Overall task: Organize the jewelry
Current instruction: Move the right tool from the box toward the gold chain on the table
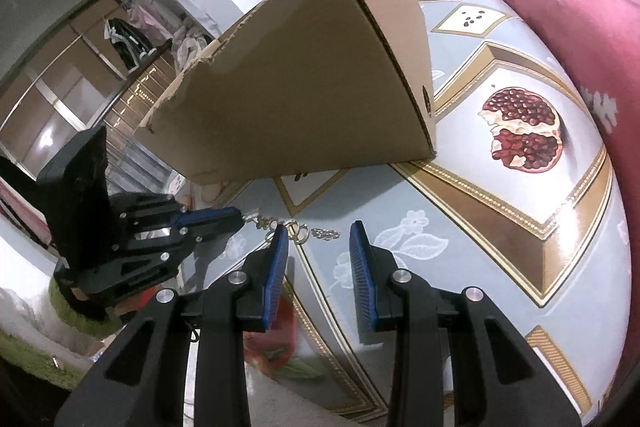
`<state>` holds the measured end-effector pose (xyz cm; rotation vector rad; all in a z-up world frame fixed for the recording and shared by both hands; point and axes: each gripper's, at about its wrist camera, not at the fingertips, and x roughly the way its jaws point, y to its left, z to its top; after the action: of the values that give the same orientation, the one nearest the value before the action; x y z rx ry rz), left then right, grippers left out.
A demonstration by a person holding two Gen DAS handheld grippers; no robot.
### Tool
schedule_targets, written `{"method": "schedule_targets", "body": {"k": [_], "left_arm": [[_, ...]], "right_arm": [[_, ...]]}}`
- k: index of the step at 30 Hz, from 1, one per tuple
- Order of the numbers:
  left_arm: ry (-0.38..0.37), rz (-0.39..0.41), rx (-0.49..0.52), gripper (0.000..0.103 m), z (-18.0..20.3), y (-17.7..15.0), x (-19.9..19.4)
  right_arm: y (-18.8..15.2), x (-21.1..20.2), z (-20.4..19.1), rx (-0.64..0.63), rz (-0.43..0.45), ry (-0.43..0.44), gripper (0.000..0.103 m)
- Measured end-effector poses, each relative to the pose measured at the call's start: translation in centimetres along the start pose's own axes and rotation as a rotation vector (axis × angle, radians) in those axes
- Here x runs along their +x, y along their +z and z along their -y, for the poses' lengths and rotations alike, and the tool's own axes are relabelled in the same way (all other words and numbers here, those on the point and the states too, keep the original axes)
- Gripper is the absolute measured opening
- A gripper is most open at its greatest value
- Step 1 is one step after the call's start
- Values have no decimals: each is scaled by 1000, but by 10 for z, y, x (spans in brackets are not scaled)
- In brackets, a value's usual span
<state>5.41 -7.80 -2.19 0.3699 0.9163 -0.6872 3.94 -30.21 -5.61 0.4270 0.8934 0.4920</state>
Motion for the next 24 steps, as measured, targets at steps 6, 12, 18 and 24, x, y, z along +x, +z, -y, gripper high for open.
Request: {"method": "schedule_targets", "body": {"k": [6,12,18,24], "left_arm": [[-7,36,-83,1,-3,-11,-18],[-47,108,-208,1,-17,-16,-43],[-98,175,-264,1,-22,-17,-59],[-112,212,-296,1,-24,-17,-62]], "right_arm": [[1,0,3,1,0,0,32],[2,-2,-1,-20,-4,-23,32],[2,-4,-8,-53,-6,-43,32],[2,-3,-23,-132,-5,-92,32]]}}
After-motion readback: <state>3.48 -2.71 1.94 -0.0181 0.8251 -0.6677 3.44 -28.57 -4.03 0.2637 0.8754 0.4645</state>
